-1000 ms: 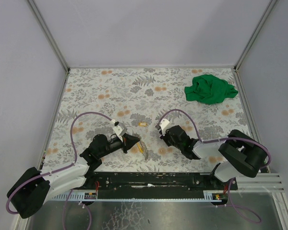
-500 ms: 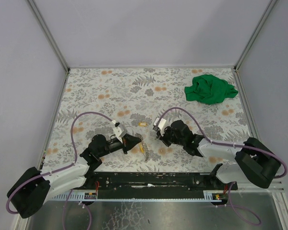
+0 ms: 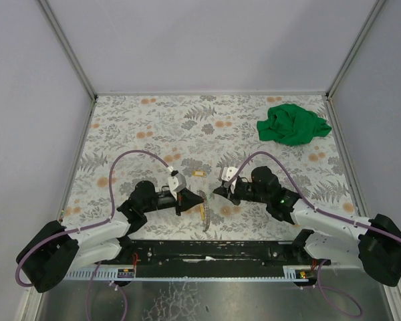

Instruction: Put the keys on the keyring

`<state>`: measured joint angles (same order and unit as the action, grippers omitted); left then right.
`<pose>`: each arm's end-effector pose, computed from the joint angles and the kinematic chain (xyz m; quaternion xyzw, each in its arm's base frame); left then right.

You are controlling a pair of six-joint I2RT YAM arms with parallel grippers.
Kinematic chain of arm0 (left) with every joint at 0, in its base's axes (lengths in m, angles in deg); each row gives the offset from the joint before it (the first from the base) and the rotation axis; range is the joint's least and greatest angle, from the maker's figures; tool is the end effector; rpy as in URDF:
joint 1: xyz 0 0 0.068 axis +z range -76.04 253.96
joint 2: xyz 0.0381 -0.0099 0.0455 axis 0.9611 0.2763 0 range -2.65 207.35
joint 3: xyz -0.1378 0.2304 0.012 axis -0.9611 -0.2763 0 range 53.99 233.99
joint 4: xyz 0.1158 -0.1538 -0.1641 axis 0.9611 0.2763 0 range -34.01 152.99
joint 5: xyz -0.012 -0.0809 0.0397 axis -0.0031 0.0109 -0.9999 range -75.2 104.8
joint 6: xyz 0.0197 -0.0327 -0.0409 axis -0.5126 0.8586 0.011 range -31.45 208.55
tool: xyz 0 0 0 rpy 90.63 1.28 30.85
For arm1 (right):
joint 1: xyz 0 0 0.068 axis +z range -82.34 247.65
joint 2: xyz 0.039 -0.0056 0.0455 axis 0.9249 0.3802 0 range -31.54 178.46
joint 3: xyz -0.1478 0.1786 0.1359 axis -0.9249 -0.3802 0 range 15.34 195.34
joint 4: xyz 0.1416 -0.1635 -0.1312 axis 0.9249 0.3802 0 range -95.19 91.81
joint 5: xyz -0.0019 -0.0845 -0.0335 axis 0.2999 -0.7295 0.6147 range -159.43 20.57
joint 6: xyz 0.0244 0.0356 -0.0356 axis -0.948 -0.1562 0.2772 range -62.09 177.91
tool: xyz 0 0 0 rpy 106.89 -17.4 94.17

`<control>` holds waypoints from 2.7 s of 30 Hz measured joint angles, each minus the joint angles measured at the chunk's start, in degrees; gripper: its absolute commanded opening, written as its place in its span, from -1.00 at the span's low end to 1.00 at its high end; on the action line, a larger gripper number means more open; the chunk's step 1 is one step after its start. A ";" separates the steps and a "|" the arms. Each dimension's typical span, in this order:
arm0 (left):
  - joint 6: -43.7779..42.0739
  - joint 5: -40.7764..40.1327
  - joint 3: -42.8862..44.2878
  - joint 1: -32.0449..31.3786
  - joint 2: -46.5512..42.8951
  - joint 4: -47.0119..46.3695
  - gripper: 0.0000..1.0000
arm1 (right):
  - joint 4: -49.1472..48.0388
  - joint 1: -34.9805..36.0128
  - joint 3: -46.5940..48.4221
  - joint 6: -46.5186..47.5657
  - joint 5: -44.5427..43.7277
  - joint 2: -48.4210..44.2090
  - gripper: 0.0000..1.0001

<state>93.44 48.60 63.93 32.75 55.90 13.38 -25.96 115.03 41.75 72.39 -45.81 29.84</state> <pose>0.1295 -0.1419 0.1867 0.4065 0.6150 -0.4494 0.5045 0.1439 0.1792 0.2286 -0.5048 0.5980 0.3251 0.5310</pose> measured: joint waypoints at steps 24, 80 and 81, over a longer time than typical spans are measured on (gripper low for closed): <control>-13.57 5.42 0.59 -0.31 3.61 -1.57 -1.00 | 2.10 -0.02 -3.04 9.01 11.06 -2.32 -1.00; -17.25 8.35 0.52 -0.81 7.17 -4.50 -1.00 | 0.76 1.22 -2.97 13.29 11.45 -0.07 -1.00; -17.22 8.35 0.52 -0.81 7.17 -4.52 -1.00 | 0.79 1.25 -2.97 13.27 11.45 0.04 -1.00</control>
<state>76.21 56.95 64.45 31.94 63.06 8.86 -25.18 116.28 38.78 85.66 -34.36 29.88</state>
